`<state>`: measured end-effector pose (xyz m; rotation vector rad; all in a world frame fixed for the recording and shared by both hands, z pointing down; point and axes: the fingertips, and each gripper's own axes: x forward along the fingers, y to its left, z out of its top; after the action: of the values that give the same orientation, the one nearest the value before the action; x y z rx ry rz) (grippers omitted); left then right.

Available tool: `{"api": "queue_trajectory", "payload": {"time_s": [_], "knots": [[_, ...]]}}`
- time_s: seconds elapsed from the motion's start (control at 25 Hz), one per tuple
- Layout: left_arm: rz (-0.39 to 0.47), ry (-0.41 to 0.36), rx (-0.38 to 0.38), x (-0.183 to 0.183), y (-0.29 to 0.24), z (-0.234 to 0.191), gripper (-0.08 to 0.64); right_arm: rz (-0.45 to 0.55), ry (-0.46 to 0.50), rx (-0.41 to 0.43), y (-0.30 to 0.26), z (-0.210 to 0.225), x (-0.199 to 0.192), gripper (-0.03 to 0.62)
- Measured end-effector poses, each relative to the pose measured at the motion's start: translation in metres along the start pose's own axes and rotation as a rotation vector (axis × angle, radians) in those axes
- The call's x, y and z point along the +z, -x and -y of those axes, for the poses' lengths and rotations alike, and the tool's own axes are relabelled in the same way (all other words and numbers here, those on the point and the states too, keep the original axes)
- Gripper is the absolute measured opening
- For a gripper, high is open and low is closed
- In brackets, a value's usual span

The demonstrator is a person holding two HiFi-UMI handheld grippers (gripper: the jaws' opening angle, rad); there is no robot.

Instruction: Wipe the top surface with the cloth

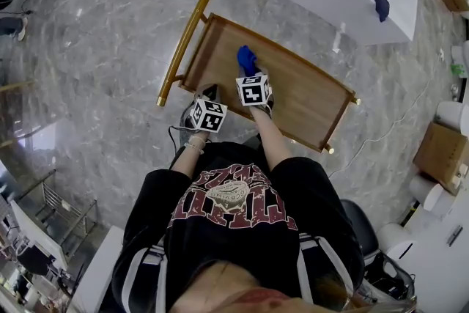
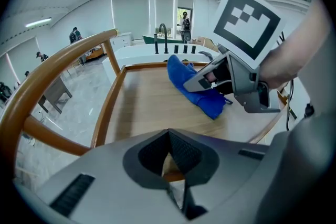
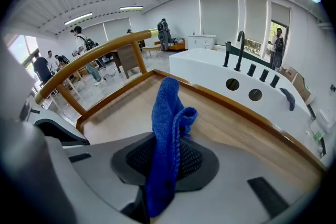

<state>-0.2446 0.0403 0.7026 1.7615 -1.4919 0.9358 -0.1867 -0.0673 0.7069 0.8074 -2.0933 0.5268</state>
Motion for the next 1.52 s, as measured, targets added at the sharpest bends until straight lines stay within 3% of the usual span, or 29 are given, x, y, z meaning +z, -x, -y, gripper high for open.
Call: {"api": "queue_trajectory", "payload": {"time_s": [0.96,1.52], "knots": [[0.034,0.180,0.102,-0.024,0.020,-0.053,0.048,-0.005,0.156,0.147,-0.045,-0.092,0.047,0.089],[0.047,0.252,0.124,-0.040,0.032,-0.068,0.048,-0.011,0.173,0.209,-0.060,-0.142,0.061,0.089]]}}
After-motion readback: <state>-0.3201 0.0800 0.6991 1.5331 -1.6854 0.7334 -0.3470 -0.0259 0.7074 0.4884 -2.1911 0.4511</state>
